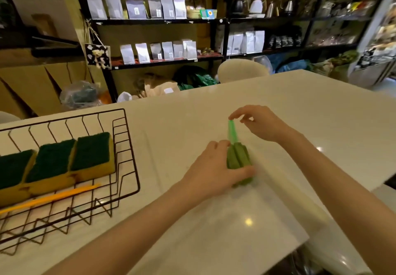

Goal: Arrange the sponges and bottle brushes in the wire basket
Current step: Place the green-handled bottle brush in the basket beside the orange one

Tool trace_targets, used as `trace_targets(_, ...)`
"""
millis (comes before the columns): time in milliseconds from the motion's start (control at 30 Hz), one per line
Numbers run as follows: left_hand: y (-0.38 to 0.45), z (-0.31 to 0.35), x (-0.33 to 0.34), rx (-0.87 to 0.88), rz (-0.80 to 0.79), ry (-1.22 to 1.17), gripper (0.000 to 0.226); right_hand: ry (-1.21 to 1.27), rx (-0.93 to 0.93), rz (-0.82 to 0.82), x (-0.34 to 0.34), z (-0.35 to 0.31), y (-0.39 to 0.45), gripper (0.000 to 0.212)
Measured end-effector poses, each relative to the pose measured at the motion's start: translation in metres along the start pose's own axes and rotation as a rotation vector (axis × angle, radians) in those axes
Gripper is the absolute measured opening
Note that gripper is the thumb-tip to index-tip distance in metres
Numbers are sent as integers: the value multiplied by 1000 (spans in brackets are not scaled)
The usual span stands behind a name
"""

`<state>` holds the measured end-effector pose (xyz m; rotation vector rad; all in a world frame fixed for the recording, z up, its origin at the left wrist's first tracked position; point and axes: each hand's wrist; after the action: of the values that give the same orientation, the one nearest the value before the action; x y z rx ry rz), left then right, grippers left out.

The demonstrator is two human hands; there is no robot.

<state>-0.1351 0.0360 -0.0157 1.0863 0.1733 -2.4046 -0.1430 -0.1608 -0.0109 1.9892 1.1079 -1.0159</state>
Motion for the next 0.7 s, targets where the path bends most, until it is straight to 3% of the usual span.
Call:
trace_targets(267,24,-1,28,-116,11,123,78,-189,-59,-161,39,38,12,52)
trace_targets(467,31,-1,29,-125,18,93,66,-156,-50,-128,44,45,15,37)
trace_targets(700,35,-4,18,-108,22,70,67,-135,-109,-35,34,46,17,29)
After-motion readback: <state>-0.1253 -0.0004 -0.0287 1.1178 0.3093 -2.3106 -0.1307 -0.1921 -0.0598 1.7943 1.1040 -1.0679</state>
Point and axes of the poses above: each hand's wrist, its own y-axis towards the middle knuckle, its own x-axis out of the palm, z = x × y, and after that the axes turned 9 degrees about x, right-handed
